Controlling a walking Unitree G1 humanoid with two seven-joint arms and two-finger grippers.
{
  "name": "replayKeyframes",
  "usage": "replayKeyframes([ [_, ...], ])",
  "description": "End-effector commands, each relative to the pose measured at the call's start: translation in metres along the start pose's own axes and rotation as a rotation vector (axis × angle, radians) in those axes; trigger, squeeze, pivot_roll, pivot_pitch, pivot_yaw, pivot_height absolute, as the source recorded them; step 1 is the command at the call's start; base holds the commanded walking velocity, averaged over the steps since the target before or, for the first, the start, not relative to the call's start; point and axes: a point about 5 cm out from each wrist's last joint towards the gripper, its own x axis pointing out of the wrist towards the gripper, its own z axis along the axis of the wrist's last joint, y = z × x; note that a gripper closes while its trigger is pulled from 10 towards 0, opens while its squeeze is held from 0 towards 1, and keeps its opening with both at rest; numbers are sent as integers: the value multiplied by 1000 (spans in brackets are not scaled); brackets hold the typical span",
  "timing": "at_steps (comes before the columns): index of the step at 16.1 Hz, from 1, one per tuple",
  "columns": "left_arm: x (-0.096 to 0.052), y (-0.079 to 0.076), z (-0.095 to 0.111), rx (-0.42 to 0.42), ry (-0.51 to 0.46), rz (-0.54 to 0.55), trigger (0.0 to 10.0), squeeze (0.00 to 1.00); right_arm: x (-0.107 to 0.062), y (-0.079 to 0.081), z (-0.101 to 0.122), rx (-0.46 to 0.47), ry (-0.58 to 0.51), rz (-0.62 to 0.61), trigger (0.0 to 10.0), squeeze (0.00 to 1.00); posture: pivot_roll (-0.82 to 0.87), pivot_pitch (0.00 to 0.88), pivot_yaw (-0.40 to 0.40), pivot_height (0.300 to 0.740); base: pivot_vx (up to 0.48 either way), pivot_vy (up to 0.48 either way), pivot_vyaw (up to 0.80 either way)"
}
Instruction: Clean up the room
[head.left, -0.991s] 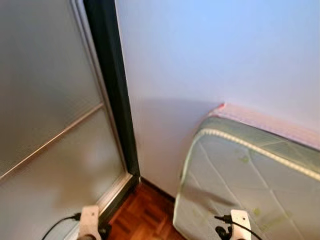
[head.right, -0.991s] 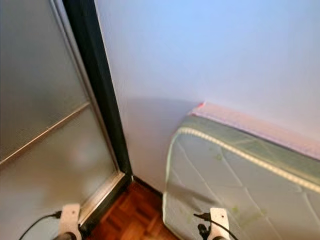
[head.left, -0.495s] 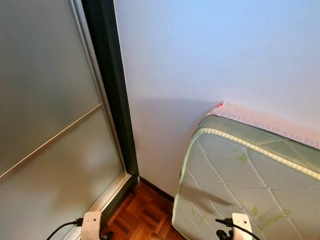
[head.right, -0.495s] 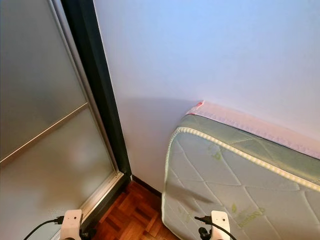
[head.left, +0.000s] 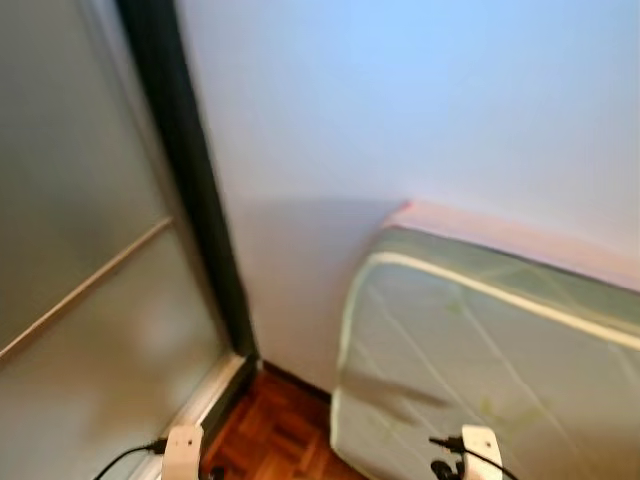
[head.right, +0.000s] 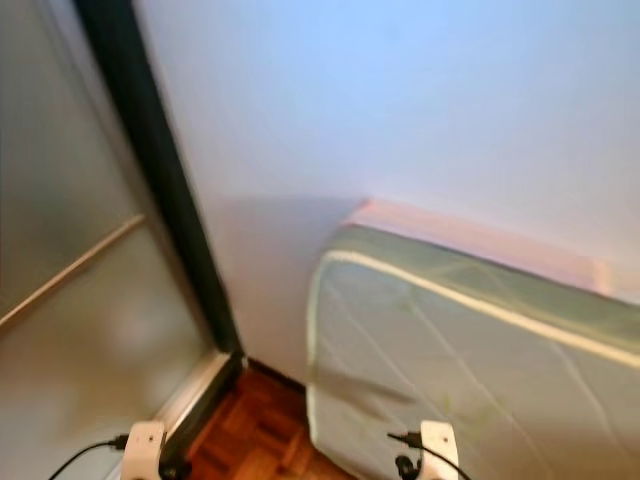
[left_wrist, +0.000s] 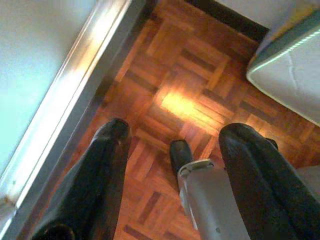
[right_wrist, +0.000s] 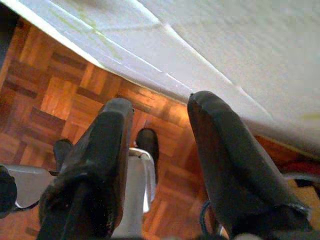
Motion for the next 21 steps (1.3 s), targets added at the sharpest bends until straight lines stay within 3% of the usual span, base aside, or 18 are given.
replayKeyframes([
  [1,0,1,-3,22,19,-4,10000,0,0,1,-2,1,9,-1,10000,0,-19,0,-7,740,0,0,-756],
  [16,1,0,3,24,5,-9,10000,0,0,4,-7,-4,28,8,10000,0,-10,0,0,740,0,0,-752],
  [21,1,-1,3,41,2,-16,10000,0,0,4,-8,-4,33,11,10000,0,-9,0,-4,740,0,176,-749],
])
